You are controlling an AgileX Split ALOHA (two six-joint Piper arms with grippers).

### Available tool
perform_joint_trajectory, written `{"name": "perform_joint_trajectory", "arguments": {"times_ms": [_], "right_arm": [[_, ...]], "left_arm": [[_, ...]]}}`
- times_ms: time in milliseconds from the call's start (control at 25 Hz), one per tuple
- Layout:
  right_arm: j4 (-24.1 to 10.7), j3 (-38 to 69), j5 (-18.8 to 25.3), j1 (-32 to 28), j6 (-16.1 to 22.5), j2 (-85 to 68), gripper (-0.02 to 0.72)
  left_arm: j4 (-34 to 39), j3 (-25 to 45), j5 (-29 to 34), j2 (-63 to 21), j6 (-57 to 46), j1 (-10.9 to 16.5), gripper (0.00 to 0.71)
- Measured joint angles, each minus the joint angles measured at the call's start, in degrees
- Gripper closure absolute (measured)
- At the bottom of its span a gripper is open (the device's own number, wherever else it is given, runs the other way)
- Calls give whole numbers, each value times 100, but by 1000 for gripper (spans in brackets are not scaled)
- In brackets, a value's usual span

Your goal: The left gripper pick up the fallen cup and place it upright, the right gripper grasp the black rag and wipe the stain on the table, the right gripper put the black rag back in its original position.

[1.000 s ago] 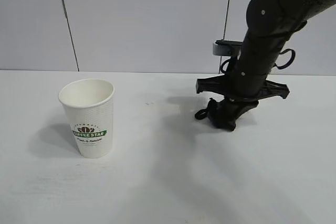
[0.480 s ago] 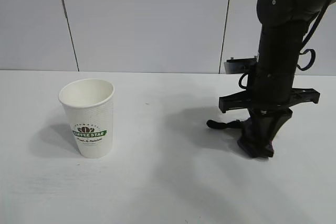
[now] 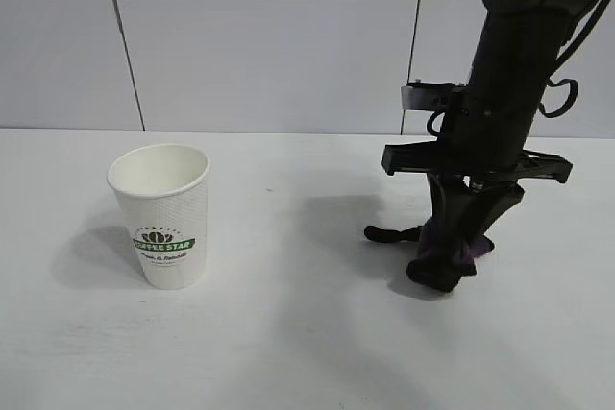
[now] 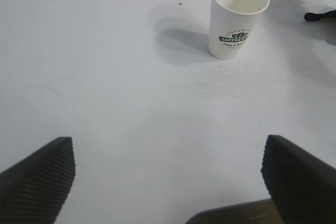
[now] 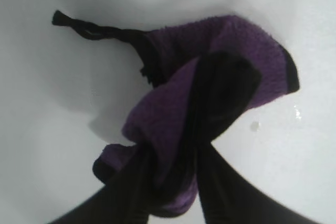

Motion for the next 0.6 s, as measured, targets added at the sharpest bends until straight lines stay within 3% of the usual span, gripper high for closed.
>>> {"name": "perform_joint_trajectory", "arguments": {"times_ms": [80, 160, 440, 600], "right_arm": [[12, 0, 0, 0, 0, 0, 255], [42, 0, -2, 0, 0, 0, 212], [209, 7, -27, 0, 6, -346, 199], [85, 17, -131, 0, -5, -1081, 201]], "left_arm": [[0, 0, 0, 0, 0, 0, 15], [0, 0, 0, 0, 0, 0, 15], [0, 0, 0, 0, 0, 0, 15], [0, 0, 0, 0, 0, 0, 15]]}}
